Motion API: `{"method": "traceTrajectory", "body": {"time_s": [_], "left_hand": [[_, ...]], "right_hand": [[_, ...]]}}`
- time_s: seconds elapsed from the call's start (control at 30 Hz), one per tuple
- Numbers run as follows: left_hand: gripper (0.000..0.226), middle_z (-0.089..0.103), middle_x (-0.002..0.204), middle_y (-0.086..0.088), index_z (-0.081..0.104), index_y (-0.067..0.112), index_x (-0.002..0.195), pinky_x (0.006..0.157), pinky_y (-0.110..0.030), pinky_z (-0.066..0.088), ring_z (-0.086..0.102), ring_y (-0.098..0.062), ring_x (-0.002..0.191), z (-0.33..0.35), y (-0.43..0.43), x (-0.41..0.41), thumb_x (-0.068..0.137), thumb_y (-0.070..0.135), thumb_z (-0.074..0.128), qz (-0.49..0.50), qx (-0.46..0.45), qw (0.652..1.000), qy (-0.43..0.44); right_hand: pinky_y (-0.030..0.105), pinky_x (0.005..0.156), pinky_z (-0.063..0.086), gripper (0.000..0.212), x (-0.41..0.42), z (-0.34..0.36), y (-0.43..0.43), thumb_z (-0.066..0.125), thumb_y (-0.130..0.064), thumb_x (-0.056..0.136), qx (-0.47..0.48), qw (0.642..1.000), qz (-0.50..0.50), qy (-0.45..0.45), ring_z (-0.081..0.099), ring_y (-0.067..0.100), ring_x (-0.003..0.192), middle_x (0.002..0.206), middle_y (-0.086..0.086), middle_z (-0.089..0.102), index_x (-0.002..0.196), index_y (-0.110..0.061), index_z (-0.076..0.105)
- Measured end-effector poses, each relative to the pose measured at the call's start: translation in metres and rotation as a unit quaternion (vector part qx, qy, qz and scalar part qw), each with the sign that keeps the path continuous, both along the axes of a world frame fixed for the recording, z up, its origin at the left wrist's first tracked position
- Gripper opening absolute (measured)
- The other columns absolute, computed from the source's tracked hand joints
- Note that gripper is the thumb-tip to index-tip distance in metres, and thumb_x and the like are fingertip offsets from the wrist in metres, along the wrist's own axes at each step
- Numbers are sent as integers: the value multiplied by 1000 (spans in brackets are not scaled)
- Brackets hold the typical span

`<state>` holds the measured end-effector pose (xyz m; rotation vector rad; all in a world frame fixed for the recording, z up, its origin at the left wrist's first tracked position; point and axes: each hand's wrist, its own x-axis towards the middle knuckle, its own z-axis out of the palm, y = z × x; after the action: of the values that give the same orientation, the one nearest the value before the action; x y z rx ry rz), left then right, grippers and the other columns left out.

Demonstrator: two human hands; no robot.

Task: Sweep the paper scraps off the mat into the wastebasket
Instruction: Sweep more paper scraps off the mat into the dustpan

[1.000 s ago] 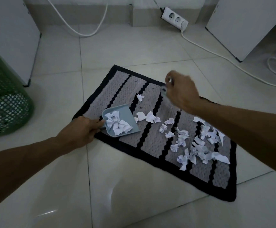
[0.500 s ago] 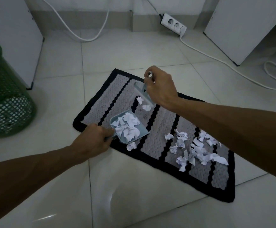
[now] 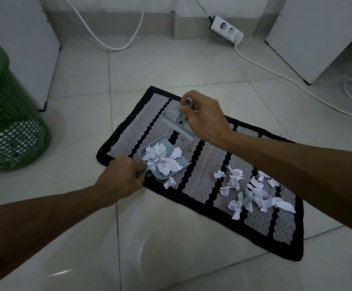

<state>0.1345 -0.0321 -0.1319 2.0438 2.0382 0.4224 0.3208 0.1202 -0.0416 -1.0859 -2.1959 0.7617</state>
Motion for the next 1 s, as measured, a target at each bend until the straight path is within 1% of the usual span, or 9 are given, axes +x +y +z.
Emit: {"method": "traceTrajectory", "body": {"time_s": [0.07,0.17,0.3,0.43,0.53,0.63,0.77,0.87,1.0], "left_hand": [[19,69,60,-5,74,9,87,49,-19,36,62,-16,51,0,1,-1,81,21,60,-3,-4,1000,-3],[18,68,59,-2,73,10,85,46,-16,34,60,-12,49,-1,0,-4,82,21,59,-11,-4,1000,0],[16,71,62,-5,73,13,90,51,-22,44,61,-15,51,1,-1,-7,81,19,62,-31,14,999,5],[24,73,69,-9,72,20,105,54,-23,44,61,-19,54,5,4,-22,82,19,65,-39,14,999,16],[23,75,76,-7,71,26,103,60,-23,44,64,-21,60,8,8,-37,82,19,66,-18,6,1000,22],[33,75,91,-8,68,30,112,70,-27,47,68,-29,80,13,9,-47,82,18,65,6,-22,999,44],[40,73,101,-13,62,29,122,75,-29,44,65,-32,94,11,11,-52,84,18,61,10,-54,996,73],[40,73,99,-15,62,28,122,76,-32,47,65,-33,92,10,10,-53,84,16,62,6,-47,996,73],[40,73,98,-14,62,27,122,75,-34,48,65,-34,92,9,8,-53,84,15,62,6,-37,996,80]], "right_hand": [[26,53,46,9,5,-1,11,54,-13,99,23,999,-42,-10,54,14,53,70,3,65,96,-14,62],[18,54,48,11,7,-17,5,51,-15,101,-6,997,-48,-54,60,11,61,89,7,70,100,-14,61],[38,53,56,10,-5,-22,-33,51,-13,101,-7,999,20,-43,65,27,62,80,6,69,96,-17,58],[44,53,58,5,-8,12,-29,56,-14,99,16,999,43,18,68,20,65,88,10,72,102,-12,60],[43,66,64,8,-1,28,-28,58,-6,97,-157,978,129,41,75,22,82,96,11,74,104,-5,61],[38,66,64,9,12,16,-41,57,-4,97,-304,925,211,-88,76,23,82,98,13,74,105,-4,60],[47,68,63,5,28,-5,-33,58,-4,97,-255,944,174,-117,75,24,82,95,15,74,101,-4,62],[44,68,64,6,34,1,-13,57,-4,98,-212,964,128,-92,75,16,82,95,11,75,101,-5,63],[38,68,64,5,35,16,-4,58,-5,98,-251,958,131,-54,76,23,84,97,15,76,101,-6,62]]}}
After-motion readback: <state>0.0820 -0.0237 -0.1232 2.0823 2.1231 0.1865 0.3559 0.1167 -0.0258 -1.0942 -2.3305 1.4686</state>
